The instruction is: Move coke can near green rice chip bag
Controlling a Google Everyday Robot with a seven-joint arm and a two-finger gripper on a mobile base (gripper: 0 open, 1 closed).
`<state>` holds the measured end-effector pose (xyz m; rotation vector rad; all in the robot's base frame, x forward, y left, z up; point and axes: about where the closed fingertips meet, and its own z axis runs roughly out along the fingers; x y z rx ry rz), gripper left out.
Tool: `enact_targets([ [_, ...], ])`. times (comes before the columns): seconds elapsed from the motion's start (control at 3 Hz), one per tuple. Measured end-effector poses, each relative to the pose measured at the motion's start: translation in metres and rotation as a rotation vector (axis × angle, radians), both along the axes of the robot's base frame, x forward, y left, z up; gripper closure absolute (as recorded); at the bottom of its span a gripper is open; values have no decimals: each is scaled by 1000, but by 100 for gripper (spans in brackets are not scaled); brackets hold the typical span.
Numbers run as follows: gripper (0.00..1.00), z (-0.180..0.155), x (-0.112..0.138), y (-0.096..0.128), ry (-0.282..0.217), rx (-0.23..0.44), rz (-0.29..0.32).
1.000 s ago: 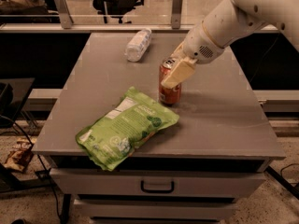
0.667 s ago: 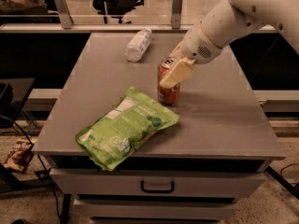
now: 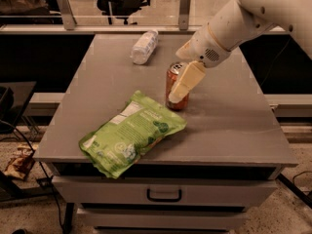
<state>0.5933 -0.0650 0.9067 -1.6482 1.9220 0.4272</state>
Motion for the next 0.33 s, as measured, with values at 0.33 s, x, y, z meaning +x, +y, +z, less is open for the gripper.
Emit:
enact_targets([
  [0.33,0,0,0,0,0,0,0],
])
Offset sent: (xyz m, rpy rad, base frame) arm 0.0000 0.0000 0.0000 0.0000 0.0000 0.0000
